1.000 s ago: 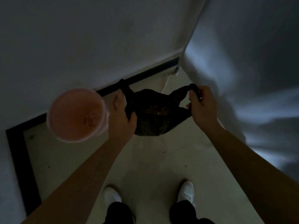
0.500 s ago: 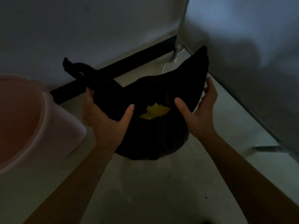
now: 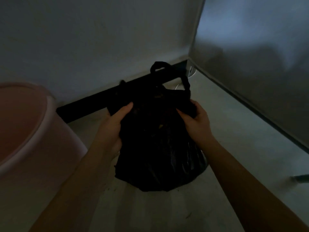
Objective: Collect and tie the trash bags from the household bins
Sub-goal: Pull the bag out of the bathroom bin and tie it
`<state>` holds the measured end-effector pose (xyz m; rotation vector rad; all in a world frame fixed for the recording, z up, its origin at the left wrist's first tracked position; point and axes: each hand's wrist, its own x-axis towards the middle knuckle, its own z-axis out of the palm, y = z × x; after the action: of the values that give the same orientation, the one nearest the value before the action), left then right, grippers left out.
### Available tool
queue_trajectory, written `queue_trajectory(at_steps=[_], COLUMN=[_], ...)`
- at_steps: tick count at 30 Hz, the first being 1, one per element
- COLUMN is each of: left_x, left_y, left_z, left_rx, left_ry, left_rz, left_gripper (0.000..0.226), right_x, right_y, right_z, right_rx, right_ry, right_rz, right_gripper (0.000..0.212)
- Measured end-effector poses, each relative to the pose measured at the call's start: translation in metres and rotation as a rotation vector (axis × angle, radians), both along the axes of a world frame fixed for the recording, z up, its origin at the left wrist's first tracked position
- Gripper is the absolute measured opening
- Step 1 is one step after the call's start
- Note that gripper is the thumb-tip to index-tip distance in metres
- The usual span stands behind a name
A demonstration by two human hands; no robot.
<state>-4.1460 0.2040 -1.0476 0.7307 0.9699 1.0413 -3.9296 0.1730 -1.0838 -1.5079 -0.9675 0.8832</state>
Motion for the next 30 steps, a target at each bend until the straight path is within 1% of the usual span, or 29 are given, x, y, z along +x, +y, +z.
queue_trajectory(at_steps=[2, 4, 5, 6, 9, 10, 11, 13, 15, 17, 18, 19, 20, 21, 22, 23, 25, 26, 28, 29, 30], left_x=[-0.008, -0.014, -0.017, -0.020, -0.025, -0.026, -0.024, -0.021, -0.017, -0.012, -0.009, -0.006, -0.004, -0.002, 0.000, 0.001, -0.001, -0.005, -0.016, -0.021, -0.025], left_y=[-0.006, -0.011, -0.013, -0.016, -0.022, -0.022, -0.022, -0.021, -0.019, -0.020, -0.021, -0.022, -0.023, -0.024, -0.025, -0.027, -0.030, -0.031, -0.032, -0.033, -0.035], left_z=[0.008, 0.015, 0.016, 0.014, 0.010, 0.013, 0.018, 0.034, 0.048, 0.056, 0.056, 0.054, 0.049, 0.042, 0.033, 0.022, 0.003, -0.003, -0.019, -0.028, -0.035], left_rx=[0.009, 0.008, 0.010, 0.017, 0.021, 0.037, 0.051, 0.109, 0.228, 0.334, 0.356, 0.359, 0.352, 0.331, 0.307, 0.269, 0.112, 0.016, -0.140, -0.187, -0.225], left_ry=[-0.021, -0.039, -0.049, -0.050, 0.024, 0.039, 0.022, -0.008, 0.049, 0.141, 0.162, 0.181, 0.233, 0.299, 0.338, 0.327, 0.151, 0.018, -0.254, -0.352, -0.399], left_rz=[0.014, 0.014, 0.004, -0.011, 0.003, 0.030, 0.062, 0.107, 0.101, 0.094, 0.081, 0.075, 0.063, 0.051, 0.021, -0.003, 0.019, 0.053, 0.119, 0.142, 0.162], left_gripper=[0.028, 0.013, 0.009, 0.009, 0.004, 0.007, 0.015, 0.033, 0.032, 0.037, 0.033, 0.023, 0.012, 0.013, 0.021, 0.023, 0.011, 0.012, 0.026, 0.028, 0.029], right_x=[-0.001, 0.003, 0.006, 0.009, 0.017, 0.017, 0.016, 0.011, 0.006, 0.003, 0.002, -0.001, -0.004, -0.009, -0.013, -0.018, -0.022, -0.020, -0.013, -0.009, -0.006], right_y=[-0.006, -0.011, -0.013, -0.016, -0.021, -0.022, -0.022, -0.023, -0.025, -0.027, -0.027, -0.027, -0.026, -0.026, -0.026, -0.026, -0.030, -0.032, -0.037, -0.039, -0.042], right_z=[0.012, 0.016, 0.015, 0.013, 0.009, 0.011, 0.014, 0.025, 0.039, 0.048, 0.050, 0.050, 0.049, 0.046, 0.041, 0.035, 0.026, 0.020, 0.008, 0.002, -0.005], right_rx=[0.001, -0.013, -0.039, -0.076, -0.198, -0.230, -0.243, -0.189, -0.071, 0.044, 0.064, 0.057, 0.023, -0.032, -0.089, -0.144, -0.220, -0.241, -0.279, -0.298, -0.314], right_ry=[0.056, 0.093, 0.106, 0.118, 0.107, 0.097, 0.101, 0.149, 0.170, 0.087, 0.020, -0.063, -0.178, -0.297, -0.389, -0.434, -0.411, -0.392, -0.393, -0.422, -0.466], right_rz=[-0.029, -0.019, 0.012, 0.052, 0.145, 0.165, 0.176, 0.160, 0.105, 0.099, 0.115, 0.143, 0.197, 0.277, 0.366, 0.429, 0.483, 0.482, 0.453, 0.440, 0.437], right_gripper=[0.034, 0.040, 0.043, 0.043, 0.032, 0.031, 0.032, 0.036, 0.032, 0.017, 0.009, 0.007, 0.012, 0.020, 0.028, 0.035, 0.043, 0.044, 0.039, 0.036, 0.035])
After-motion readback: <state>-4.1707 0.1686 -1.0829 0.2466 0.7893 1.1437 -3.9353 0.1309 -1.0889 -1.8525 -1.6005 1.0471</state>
